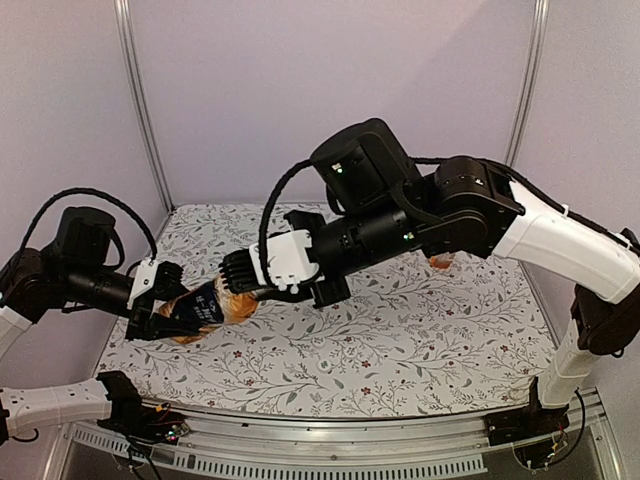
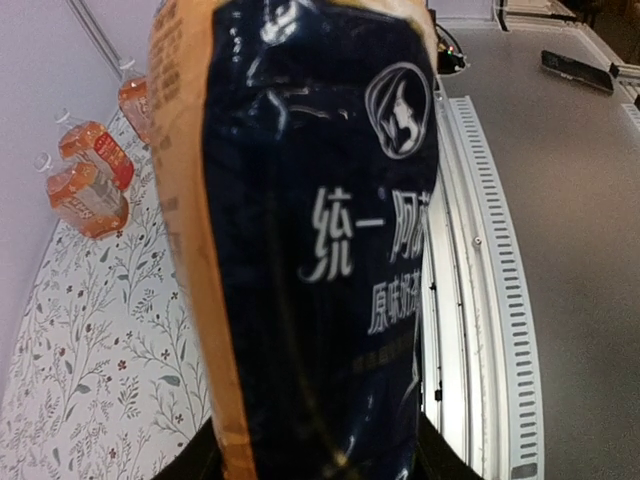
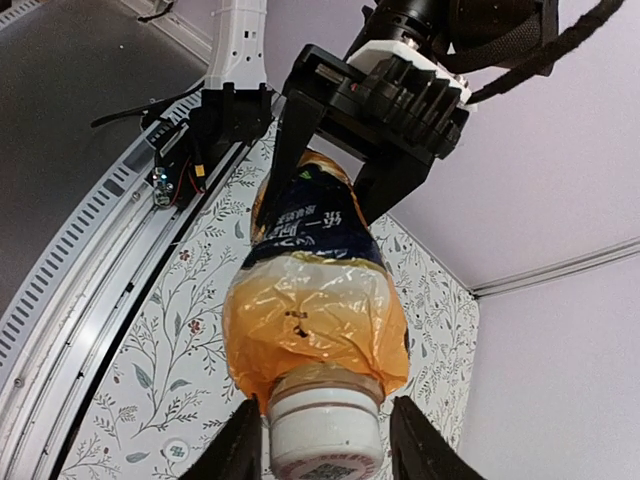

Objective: Unscrew the bottle caps

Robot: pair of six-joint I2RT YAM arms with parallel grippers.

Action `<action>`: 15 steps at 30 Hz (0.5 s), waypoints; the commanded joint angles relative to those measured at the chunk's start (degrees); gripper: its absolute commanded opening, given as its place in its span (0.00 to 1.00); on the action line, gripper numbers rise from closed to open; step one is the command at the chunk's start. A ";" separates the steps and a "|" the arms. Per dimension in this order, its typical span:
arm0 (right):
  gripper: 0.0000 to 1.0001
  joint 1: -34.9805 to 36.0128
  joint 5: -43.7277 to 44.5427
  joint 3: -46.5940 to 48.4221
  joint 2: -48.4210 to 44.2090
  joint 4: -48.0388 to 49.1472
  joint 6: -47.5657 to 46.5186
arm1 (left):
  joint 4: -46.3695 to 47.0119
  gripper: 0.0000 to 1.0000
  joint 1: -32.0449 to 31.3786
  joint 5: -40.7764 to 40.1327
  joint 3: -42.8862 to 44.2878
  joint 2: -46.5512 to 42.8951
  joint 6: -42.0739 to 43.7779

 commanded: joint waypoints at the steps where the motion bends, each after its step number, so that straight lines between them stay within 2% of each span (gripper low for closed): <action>1: 0.67 0.44 7.88 -4.44 0.55 6.26 -2.00 | 4.50 0.32 -1.10 3.43 1.43 -0.01 -1.45; 4: 0.85 0.01 11.38 -4.83 -0.60 10.09 8.74 | 7.20 0.32 -1.12 -4.26 0.12 -0.59 0.31; 7: 0.98 -2.55 9.36 -3.97 -1.09 11.48 20.31 | 13.85 0.33 -1.12 -16.63 -1.90 -1.31 2.95; 11: 0.99 -7.32 -0.78 -3.90 -1.63 11.50 42.41 | 21.28 0.33 -1.12 -27.42 -4.06 -1.88 8.87; 15: 0.97 -11.09 -1.91 -4.07 -1.03 11.35 58.82 | 26.12 0.33 -1.21 -33.54 -5.75 -1.77 13.25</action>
